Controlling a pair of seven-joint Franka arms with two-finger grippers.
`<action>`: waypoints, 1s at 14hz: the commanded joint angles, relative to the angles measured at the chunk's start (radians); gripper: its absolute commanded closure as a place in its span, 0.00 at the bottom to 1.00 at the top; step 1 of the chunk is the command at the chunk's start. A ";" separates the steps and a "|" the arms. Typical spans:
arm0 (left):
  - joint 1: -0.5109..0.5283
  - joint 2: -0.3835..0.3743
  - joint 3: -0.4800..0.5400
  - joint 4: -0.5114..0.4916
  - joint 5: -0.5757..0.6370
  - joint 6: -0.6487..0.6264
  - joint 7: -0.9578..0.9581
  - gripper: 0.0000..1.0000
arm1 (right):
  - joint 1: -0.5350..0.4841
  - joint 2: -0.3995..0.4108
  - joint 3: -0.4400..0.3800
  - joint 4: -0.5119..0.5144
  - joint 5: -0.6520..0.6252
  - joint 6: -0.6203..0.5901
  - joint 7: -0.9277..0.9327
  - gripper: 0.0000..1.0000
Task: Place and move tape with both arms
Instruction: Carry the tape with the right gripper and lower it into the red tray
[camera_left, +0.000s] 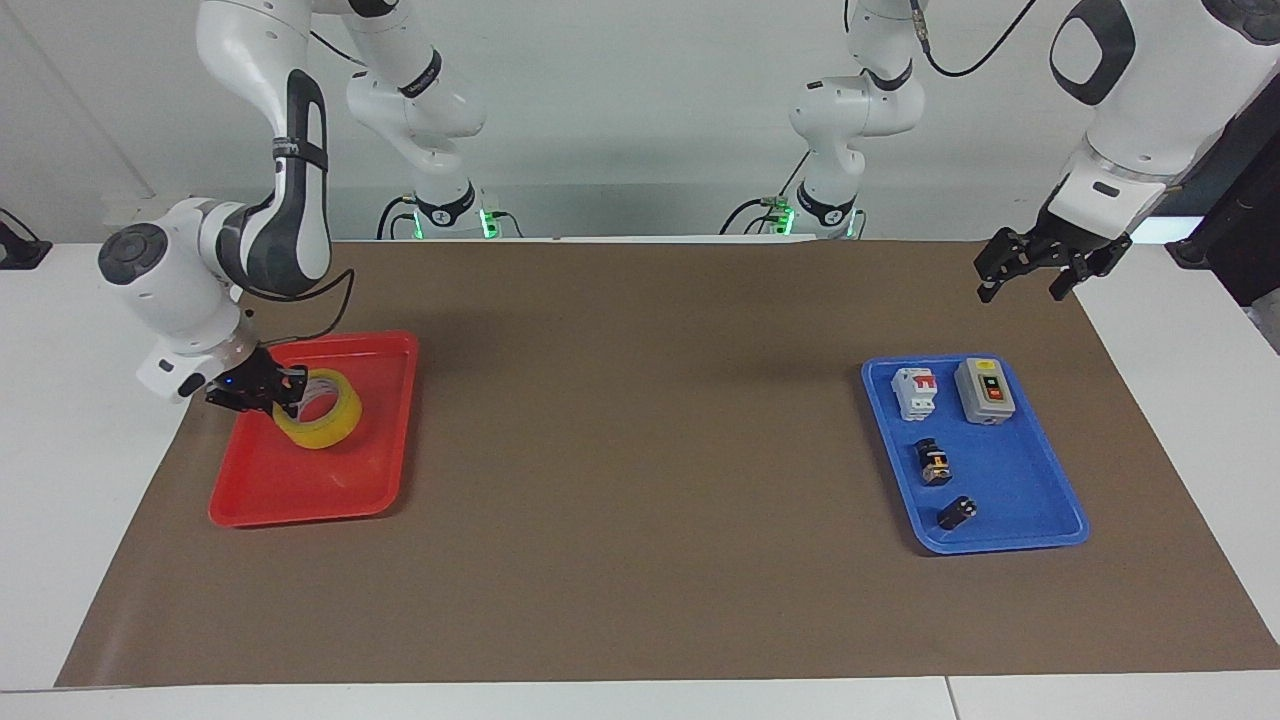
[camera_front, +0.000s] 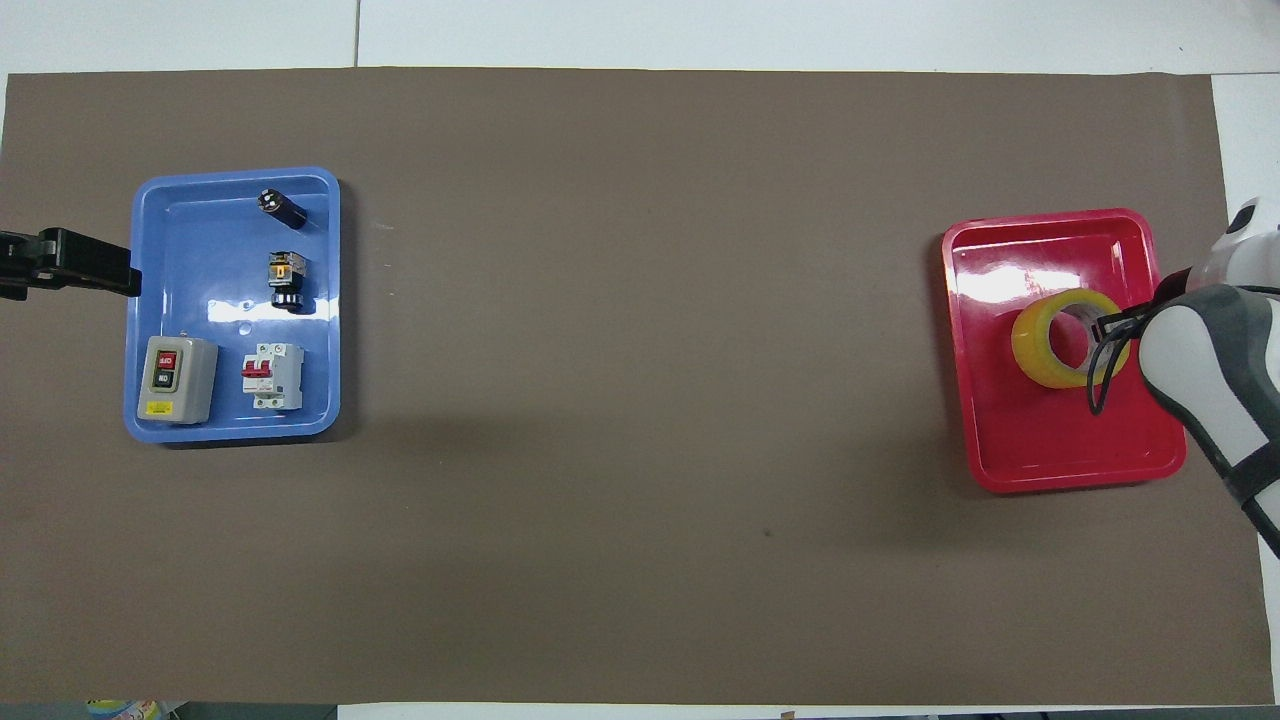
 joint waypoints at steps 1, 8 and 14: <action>0.002 -0.018 0.005 -0.008 -0.022 -0.008 0.020 0.00 | -0.037 -0.038 0.015 -0.059 -0.009 0.031 -0.027 1.00; -0.011 -0.024 0.000 -0.012 -0.019 -0.014 0.017 0.00 | -0.052 -0.002 0.018 -0.041 -0.009 0.036 -0.038 0.00; -0.008 -0.025 0.002 -0.014 -0.019 -0.026 0.017 0.00 | 0.010 -0.041 0.030 0.294 -0.007 -0.391 -0.021 0.00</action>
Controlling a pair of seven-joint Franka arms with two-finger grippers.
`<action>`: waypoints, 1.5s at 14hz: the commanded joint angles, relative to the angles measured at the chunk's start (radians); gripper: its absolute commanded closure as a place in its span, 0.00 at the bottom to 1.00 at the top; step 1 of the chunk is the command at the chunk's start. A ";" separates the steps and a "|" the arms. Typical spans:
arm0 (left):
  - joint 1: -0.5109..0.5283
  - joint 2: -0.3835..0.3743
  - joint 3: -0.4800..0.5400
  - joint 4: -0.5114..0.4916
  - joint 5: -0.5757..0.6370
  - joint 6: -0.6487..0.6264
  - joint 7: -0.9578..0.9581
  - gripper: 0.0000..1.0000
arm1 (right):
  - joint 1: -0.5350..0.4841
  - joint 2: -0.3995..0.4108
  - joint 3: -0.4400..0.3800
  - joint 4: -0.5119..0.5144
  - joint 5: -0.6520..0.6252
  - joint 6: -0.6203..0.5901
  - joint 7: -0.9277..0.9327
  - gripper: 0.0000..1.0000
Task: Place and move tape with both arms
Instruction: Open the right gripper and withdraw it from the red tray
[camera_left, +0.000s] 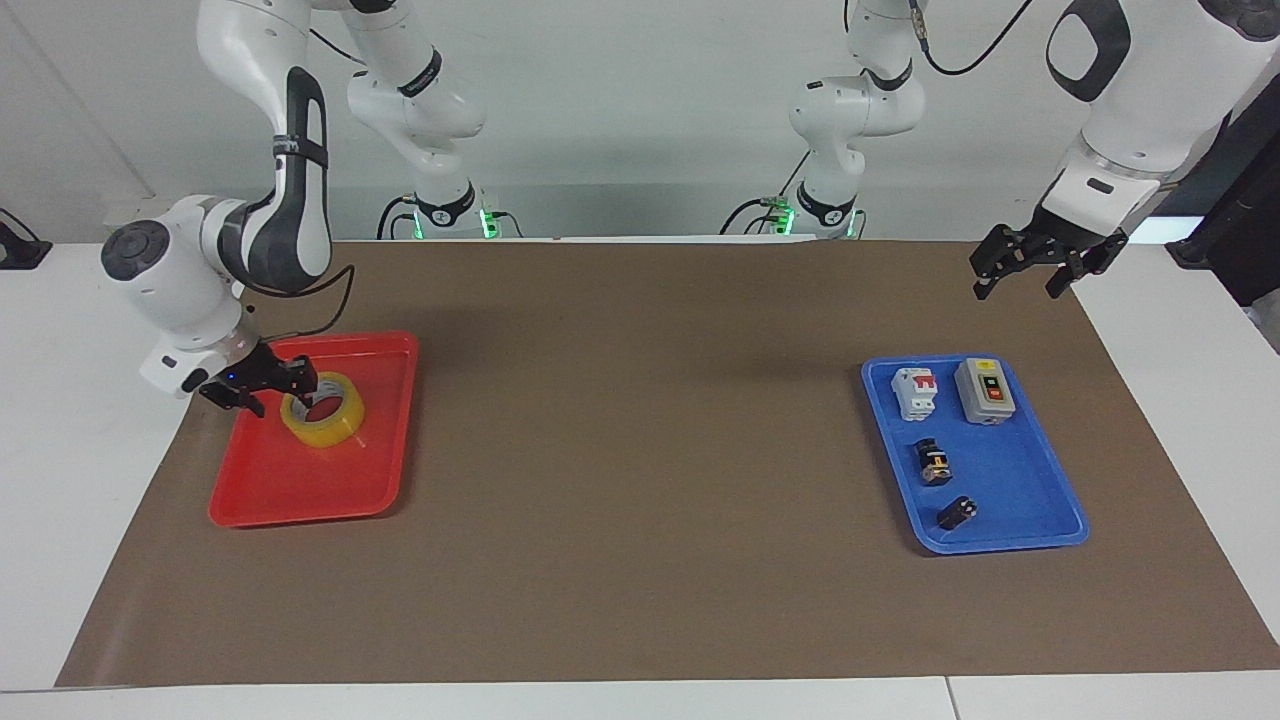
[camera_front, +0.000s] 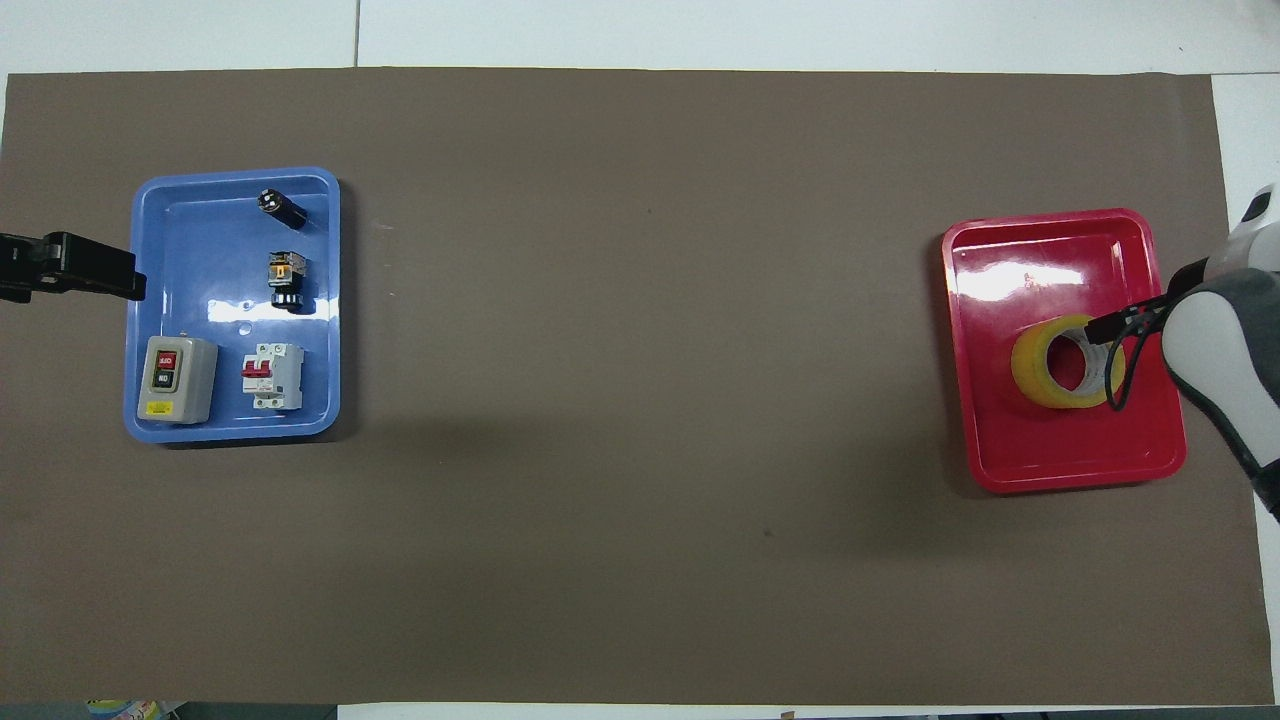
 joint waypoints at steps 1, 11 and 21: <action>0.004 -0.022 0.006 -0.014 -0.021 -0.010 0.015 0.00 | 0.004 -0.005 0.013 0.225 -0.007 -0.257 0.020 0.00; -0.004 -0.028 0.009 -0.014 -0.019 -0.034 0.025 0.00 | 0.003 -0.206 0.079 0.289 -0.007 -0.580 0.179 0.00; 0.004 -0.028 0.009 -0.014 -0.019 -0.040 0.017 0.00 | 0.048 -0.187 0.086 0.311 -0.062 -0.533 0.195 0.00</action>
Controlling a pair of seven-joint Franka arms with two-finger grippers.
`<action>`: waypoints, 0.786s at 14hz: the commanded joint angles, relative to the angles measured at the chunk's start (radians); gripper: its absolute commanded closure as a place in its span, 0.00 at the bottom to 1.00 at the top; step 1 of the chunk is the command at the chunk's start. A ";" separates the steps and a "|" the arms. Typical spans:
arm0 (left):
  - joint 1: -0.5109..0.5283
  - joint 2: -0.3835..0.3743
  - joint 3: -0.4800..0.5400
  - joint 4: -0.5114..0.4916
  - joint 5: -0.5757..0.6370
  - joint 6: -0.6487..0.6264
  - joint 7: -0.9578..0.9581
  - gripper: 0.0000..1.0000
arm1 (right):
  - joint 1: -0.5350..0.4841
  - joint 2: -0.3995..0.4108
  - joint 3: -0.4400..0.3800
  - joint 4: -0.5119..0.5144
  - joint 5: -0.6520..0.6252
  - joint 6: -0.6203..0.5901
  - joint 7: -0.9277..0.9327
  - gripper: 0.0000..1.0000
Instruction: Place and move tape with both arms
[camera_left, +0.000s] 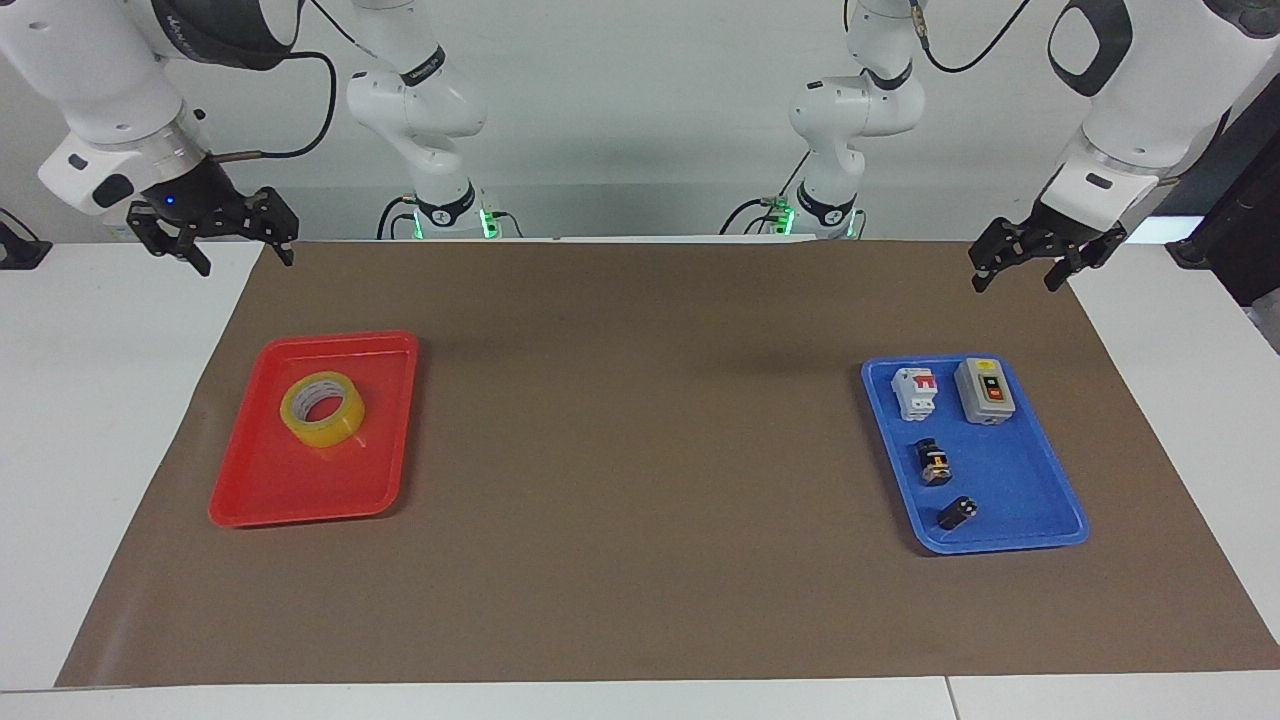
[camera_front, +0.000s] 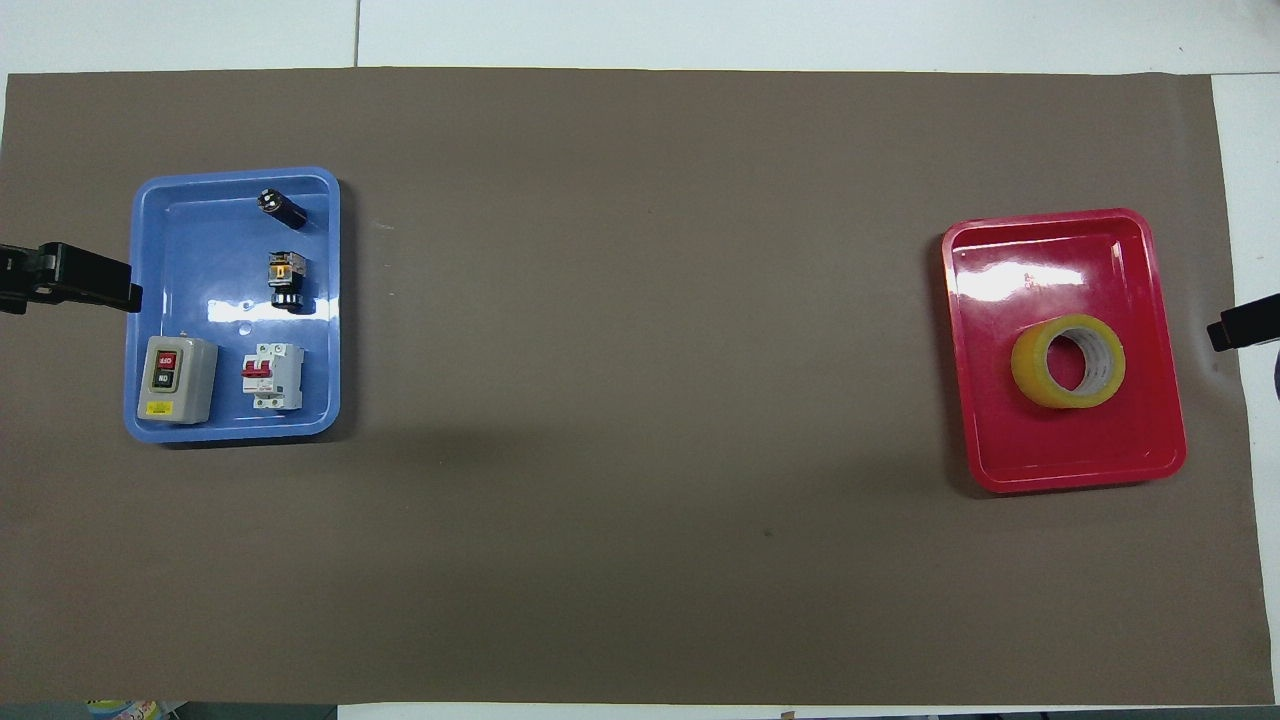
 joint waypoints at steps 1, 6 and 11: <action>0.006 -0.019 0.007 -0.014 -0.019 -0.010 0.009 0.00 | 0.083 -0.009 -0.003 -0.013 -0.023 -0.007 0.067 0.00; 0.006 -0.019 0.007 -0.014 -0.019 -0.010 0.009 0.00 | 0.111 -0.014 -0.044 -0.021 -0.014 -0.001 0.160 0.00; 0.006 -0.019 0.007 -0.014 -0.019 -0.011 0.009 0.00 | 0.113 -0.006 -0.097 0.004 0.003 -0.006 0.149 0.00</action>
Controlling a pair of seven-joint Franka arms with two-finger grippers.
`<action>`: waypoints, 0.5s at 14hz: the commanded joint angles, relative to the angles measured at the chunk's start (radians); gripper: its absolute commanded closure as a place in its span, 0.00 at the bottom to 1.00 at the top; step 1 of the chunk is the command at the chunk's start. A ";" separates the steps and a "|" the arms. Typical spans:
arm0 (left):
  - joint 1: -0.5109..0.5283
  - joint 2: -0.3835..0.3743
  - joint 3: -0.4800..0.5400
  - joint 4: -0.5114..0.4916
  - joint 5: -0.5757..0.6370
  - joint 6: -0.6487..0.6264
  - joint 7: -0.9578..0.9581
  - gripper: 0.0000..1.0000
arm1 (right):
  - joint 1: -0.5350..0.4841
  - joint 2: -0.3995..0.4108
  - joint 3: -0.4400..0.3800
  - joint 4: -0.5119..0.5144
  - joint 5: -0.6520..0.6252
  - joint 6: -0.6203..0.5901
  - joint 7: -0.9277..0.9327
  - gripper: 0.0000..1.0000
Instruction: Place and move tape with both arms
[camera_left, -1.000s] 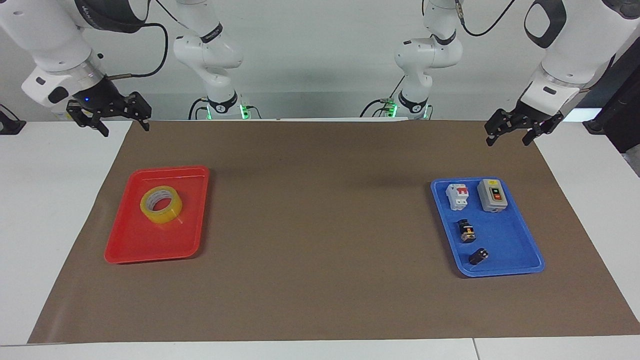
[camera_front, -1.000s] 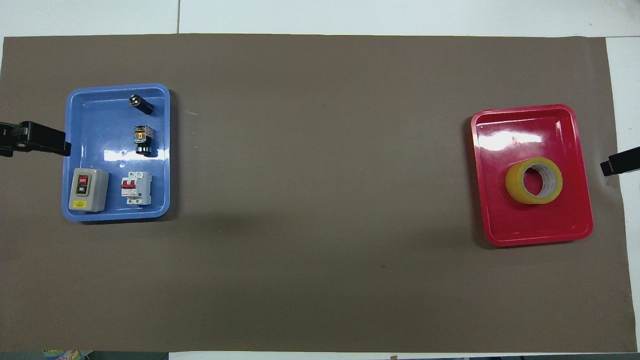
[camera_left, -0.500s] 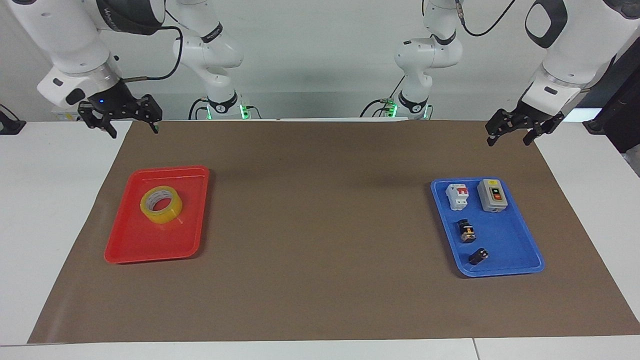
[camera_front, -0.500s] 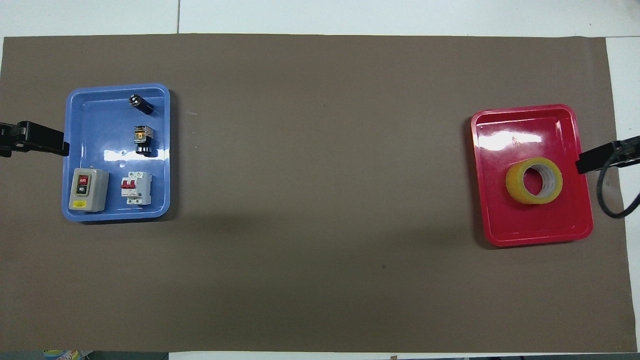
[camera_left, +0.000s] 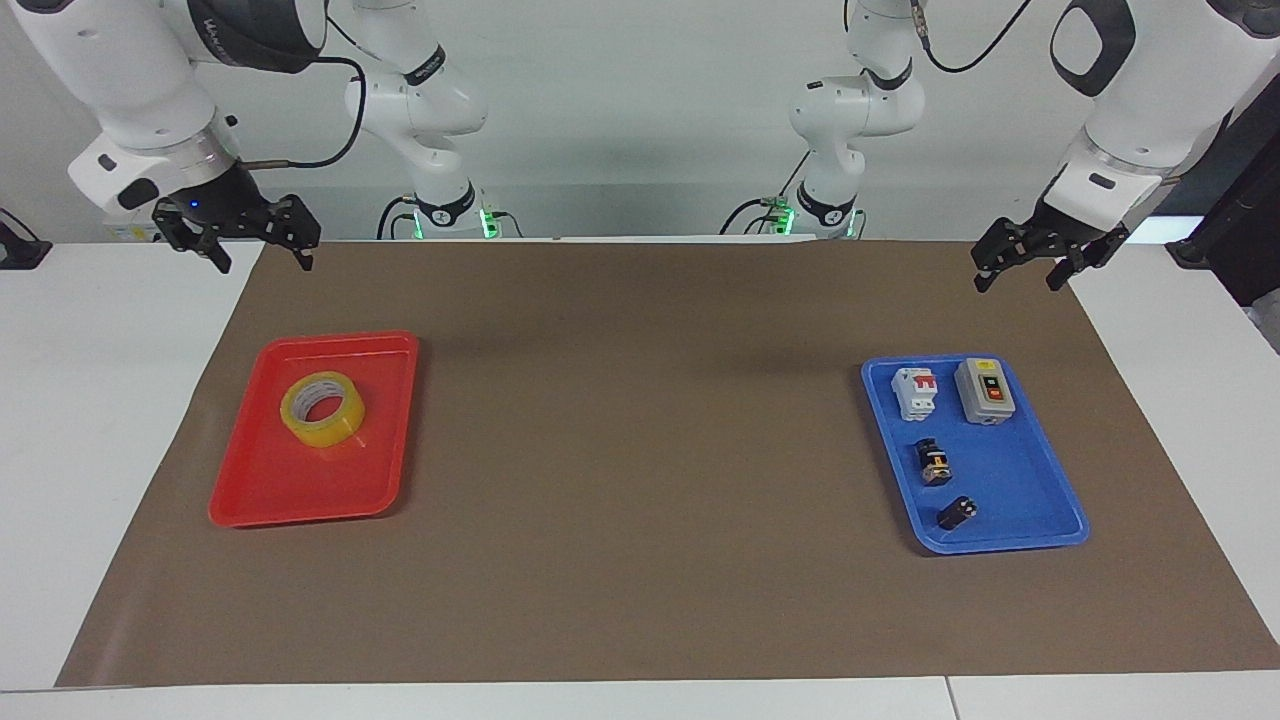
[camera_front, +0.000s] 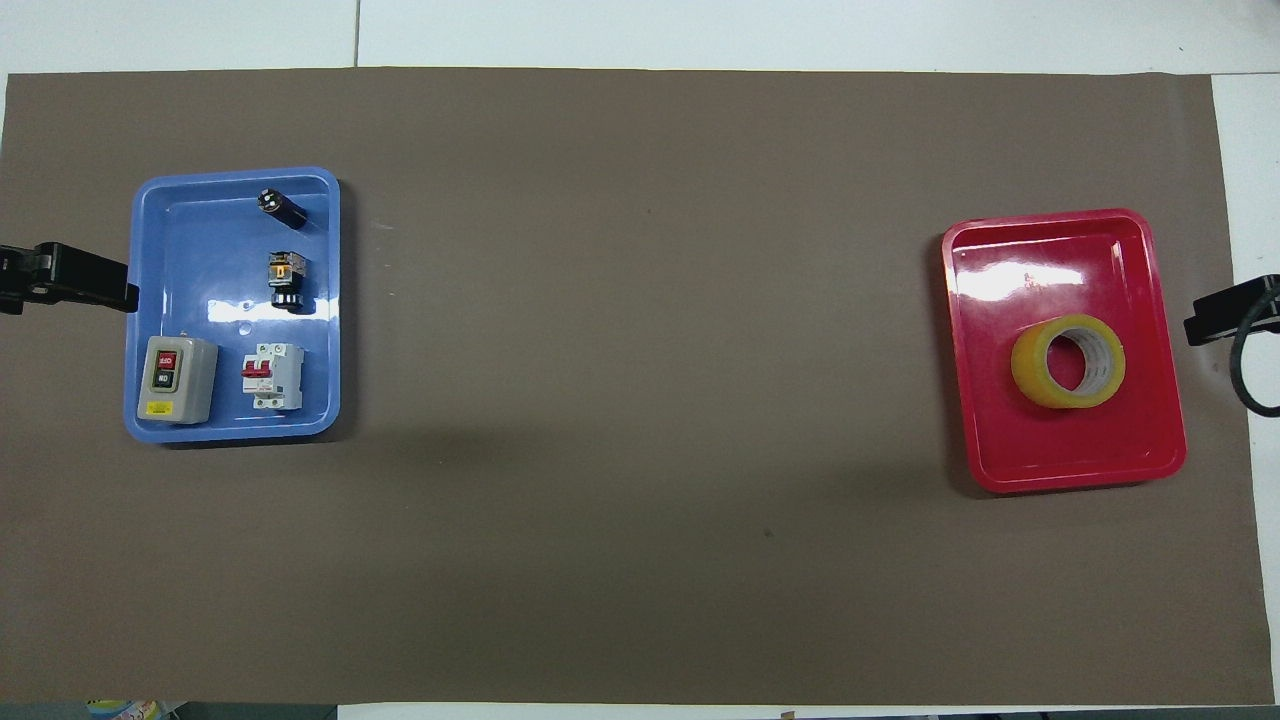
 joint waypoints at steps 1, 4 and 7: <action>0.004 -0.019 0.004 -0.014 -0.019 -0.010 0.009 0.00 | 0.004 -0.006 -0.004 0.007 0.021 -0.007 -0.004 0.00; 0.004 -0.019 0.004 -0.014 -0.019 -0.010 0.009 0.00 | 0.002 -0.003 -0.013 0.010 0.058 -0.022 -0.001 0.00; 0.004 -0.019 0.004 -0.015 -0.019 -0.010 0.009 0.00 | 0.002 -0.003 -0.013 0.010 0.060 -0.022 -0.004 0.00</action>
